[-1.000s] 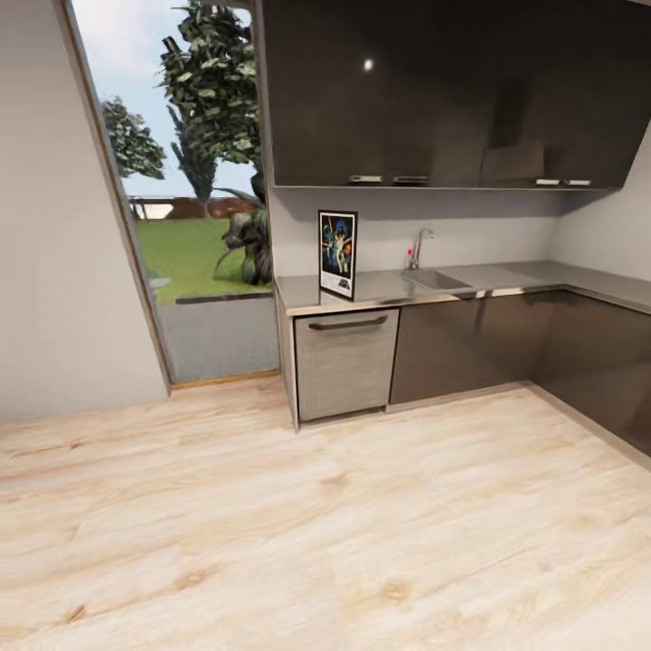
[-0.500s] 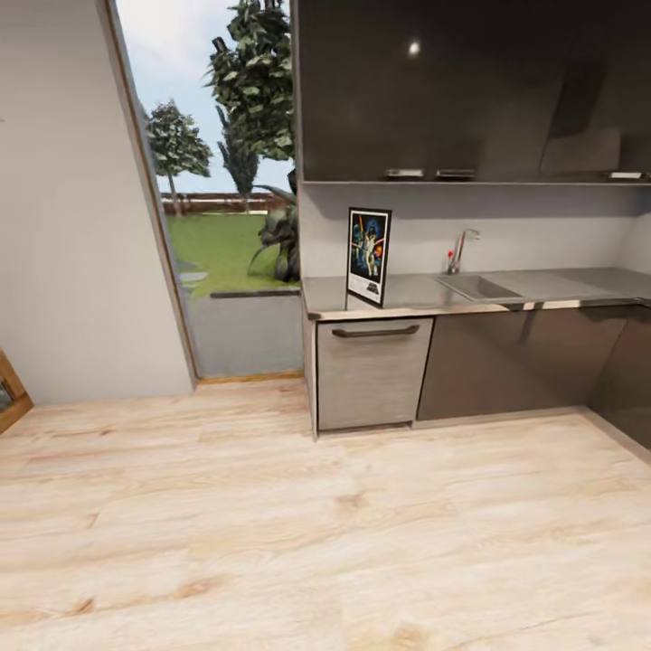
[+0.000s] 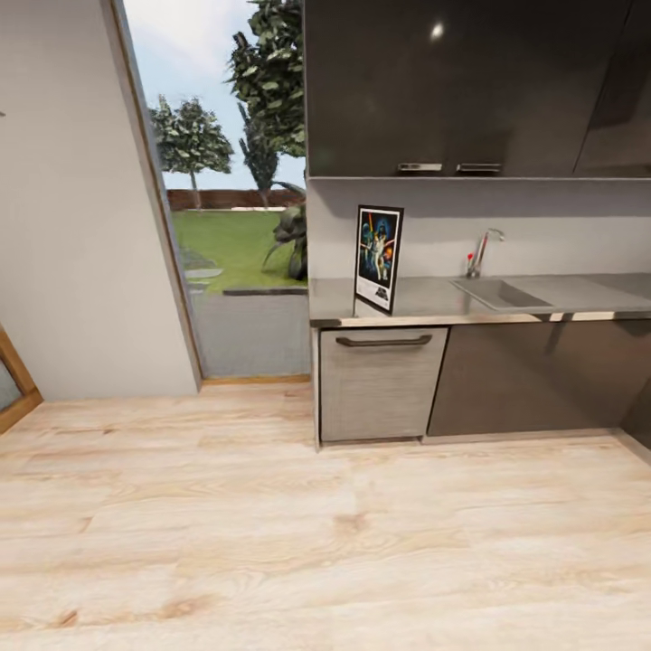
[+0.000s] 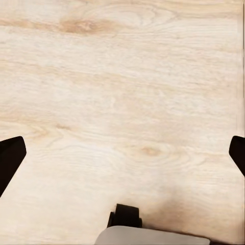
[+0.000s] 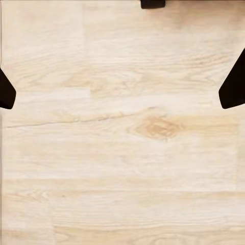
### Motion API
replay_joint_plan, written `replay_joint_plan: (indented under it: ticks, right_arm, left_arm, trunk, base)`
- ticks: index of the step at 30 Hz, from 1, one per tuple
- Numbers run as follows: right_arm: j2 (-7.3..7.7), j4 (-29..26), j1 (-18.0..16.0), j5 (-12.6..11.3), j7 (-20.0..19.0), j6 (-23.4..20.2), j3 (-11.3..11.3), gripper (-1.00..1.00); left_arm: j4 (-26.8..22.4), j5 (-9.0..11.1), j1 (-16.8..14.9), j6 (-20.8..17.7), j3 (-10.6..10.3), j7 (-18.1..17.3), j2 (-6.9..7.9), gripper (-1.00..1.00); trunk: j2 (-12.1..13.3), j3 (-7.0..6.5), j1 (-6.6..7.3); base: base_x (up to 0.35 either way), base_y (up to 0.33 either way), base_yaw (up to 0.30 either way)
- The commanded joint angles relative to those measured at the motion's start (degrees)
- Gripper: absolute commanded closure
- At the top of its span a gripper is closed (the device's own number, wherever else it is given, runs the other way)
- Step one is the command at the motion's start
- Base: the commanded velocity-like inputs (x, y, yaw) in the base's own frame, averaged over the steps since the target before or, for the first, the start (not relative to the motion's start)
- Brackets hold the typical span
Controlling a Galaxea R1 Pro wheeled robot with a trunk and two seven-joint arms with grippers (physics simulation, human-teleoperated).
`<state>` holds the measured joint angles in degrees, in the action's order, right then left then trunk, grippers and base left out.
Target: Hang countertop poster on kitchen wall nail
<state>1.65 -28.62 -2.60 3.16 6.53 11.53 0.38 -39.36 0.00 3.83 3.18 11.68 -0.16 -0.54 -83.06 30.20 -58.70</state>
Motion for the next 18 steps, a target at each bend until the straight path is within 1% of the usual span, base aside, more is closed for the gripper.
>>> replay_joint_plan:
  ticks: [1, 2, 3, 8, 14, 15, 18]
  right_arm:
    - [0.06, 0.1, 0.0, 0.3, 0.2, 0.1, 0.0, -1.00]
    - [0.16, 0.1, 0.0, 0.3, 0.2, 0.1, 0.1, -1.00]
    - [0.77, 0.1, 0.0, 0.3, 0.2, 0.1, 0.0, -1.00]
    - [1.50, 0.1, 0.0, 0.2, 0.1, 0.2, -0.1, -1.00]
    - [1.47, -1.3, 0.0, 0.2, 0.2, 1.9, -0.1, -1.00]
    - [1.30, -3.0, 0.0, 0.2, 0.2, 2.2, 0.0, -1.00]
    - [0.98, -6.2, 0.0, 0.2, 0.3, 2.3, 0.1, -1.00]
  left_arm:
    - [-0.1, 0.0, 0.0, 0.1, 0.2, 0.0, -0.04, -1.00]
    - [-0.1, 0.0, 0.0, 0.1, 0.2, 0.0, -0.05, -1.00]
    - [-0.1, 0.0, 0.0, 0.1, 0.2, 0.0, -0.02, -1.00]
    - [-0.1, 0.0, 0.0, 0.1, 0.3, 0.0, 0.00, -1.00]
    - [-0.1, 0.0, 0.0, 0.1, 1.5, -0.1, 0.01, -1.00]
    - [-0.1, 0.0, 0.0, 0.1, 2.1, -0.2, 0.03, -1.00]
    - [-0.1, 0.0, 0.0, 0.1, 2.9, -0.2, 0.35, -1.00]
  trunk:
    - [0.0, 0.05, -0.03]
    - [0.0, 0.05, -0.03]
    - [0.0, 0.05, -0.03]
    - [0.0, 0.06, -0.03]
    - [0.0, 0.06, -0.03]
    - [0.0, 0.06, -0.03]
    - [0.0, 0.06, -0.03]
  base:
    - [0.291, -0.182, 0.015]
    - [0.291, -0.181, 0.012]
    - [0.295, -0.173, 0.006]
    - [0.304, -0.152, 0.003]
    - [0.320, -0.090, 0.001]
    - [0.328, -0.035, 0.000]
    - [0.331, -0.023, 0.000]
